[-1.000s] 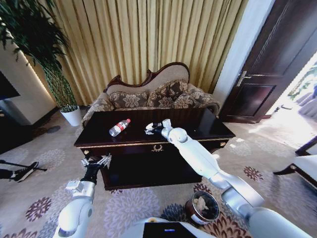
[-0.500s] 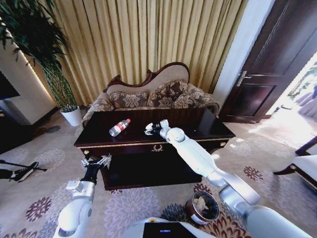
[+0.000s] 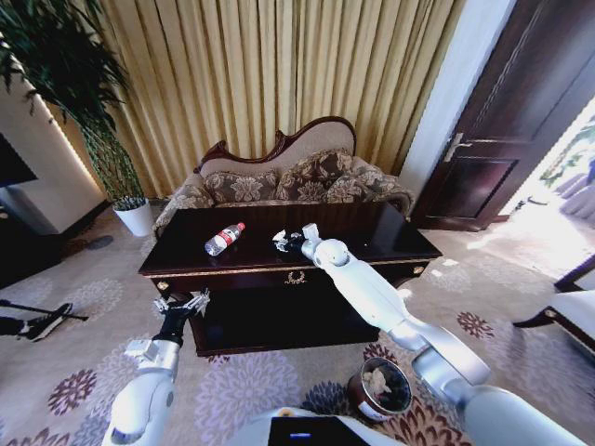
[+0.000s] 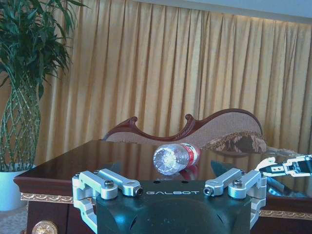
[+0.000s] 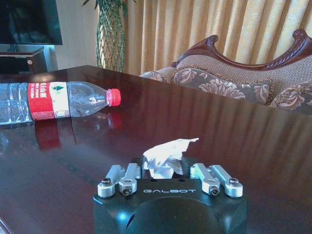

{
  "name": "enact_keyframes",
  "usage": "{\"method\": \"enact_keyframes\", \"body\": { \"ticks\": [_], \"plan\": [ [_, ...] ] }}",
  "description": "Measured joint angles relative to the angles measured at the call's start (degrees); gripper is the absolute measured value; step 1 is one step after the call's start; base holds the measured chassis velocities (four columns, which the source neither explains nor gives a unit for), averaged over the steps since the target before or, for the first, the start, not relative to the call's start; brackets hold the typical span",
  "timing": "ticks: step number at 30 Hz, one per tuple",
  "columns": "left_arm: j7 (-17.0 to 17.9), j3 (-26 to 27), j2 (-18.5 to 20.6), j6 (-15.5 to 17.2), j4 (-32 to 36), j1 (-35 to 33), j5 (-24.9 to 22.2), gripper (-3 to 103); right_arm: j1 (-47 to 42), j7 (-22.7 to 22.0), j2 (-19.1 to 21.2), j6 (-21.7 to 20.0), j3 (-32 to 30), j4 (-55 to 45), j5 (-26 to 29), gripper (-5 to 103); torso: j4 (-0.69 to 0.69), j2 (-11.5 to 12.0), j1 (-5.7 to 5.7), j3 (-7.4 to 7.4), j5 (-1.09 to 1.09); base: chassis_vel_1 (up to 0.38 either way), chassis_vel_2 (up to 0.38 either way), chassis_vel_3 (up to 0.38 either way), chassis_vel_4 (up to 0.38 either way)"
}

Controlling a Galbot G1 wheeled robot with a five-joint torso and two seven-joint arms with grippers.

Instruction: Move to the front of the table and place the trash on the table into the trash bin.

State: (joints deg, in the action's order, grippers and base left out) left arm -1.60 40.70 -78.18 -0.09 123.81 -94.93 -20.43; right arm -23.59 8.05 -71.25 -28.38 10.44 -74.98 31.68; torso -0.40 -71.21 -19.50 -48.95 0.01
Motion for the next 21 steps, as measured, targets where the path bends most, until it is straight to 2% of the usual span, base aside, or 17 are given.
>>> {"method": "enact_keyframes", "body": {
  "ticks": [1, 2, 4, 5, 6, 9, 12, 21],
  "plan": [
    [0.0, 0.0, 0.0, 0.0, 0.0, 0.0, 0.0, 100, -0.1, 0.0, 0.0, 0.0, -0.1, -0.1, 0.0, 35, 0.0, 0.0, 0.0, 0.0, 0.0, 0.0, 0.0, 0.0, 0.0],
    [0.0, 0.0, 0.0, 0.0, 0.0, 0.0, 0.0, 100, -0.1, 0.0, 0.0, 0.0, -0.1, -0.1, 0.0, 35, 0.0, 0.0, 0.0, 0.0, 0.0, 0.0, 0.0, 0.0, 0.0],
    [0.0, 0.1, 0.0, 0.0, 0.1, 0.0, 0.0, 100, -0.4, 0.0, 0.0, 0.0, -0.4, -0.3, 0.0, 24, 0.0, 0.0, 0.0, 0.0, 0.0, 0.0, 0.0, 0.0, 0.0],
    [0.0, 0.1, 0.0, 0.0, 0.1, 0.0, 0.0, 100, -0.4, 0.0, 0.0, 0.0, -0.4, -0.3, 0.0, 24, 0.0, 0.0, 0.0, 0.0, 0.0, 0.0, 0.0, 0.0, 0.0],
    [0.0, 0.1, 0.0, 0.0, 0.1, 0.0, 0.0, 100, -0.6, 0.0, 0.0, 0.0, -0.6, -0.4, 0.0, 19, 0.0, 0.0, 0.0, 0.0, 0.0, 0.0, 0.0, 0.0, 0.0],
    [0.0, 0.1, 0.0, -0.1, 0.1, 0.0, 0.0, 100, -1.1, 0.0, 0.2, 0.0, -0.9, -0.8, 0.0, 14, 0.0, 0.0, 0.0, 0.0, 0.0, 0.0, 0.0, 0.0, 0.0],
    [0.0, 0.0, 0.0, -0.1, 0.1, 0.0, 0.0, 100, -2.0, 0.0, 0.4, 0.0, -2.2, -2.3, 0.5, 2, 0.0, 0.0, 0.0, 0.0, 0.0, 0.0, 0.0, 0.0, 0.0],
    [0.0, -0.1, 0.0, -0.1, 0.1, 0.2, 0.0, 100, -3.6, 0.0, 1.2, 1.7, -7.0, -7.0, 2.8, 0, 0.0, 0.0, 0.0, 0.0, 0.0, 0.0, 0.0, 0.0, 0.0]
  ]
}}
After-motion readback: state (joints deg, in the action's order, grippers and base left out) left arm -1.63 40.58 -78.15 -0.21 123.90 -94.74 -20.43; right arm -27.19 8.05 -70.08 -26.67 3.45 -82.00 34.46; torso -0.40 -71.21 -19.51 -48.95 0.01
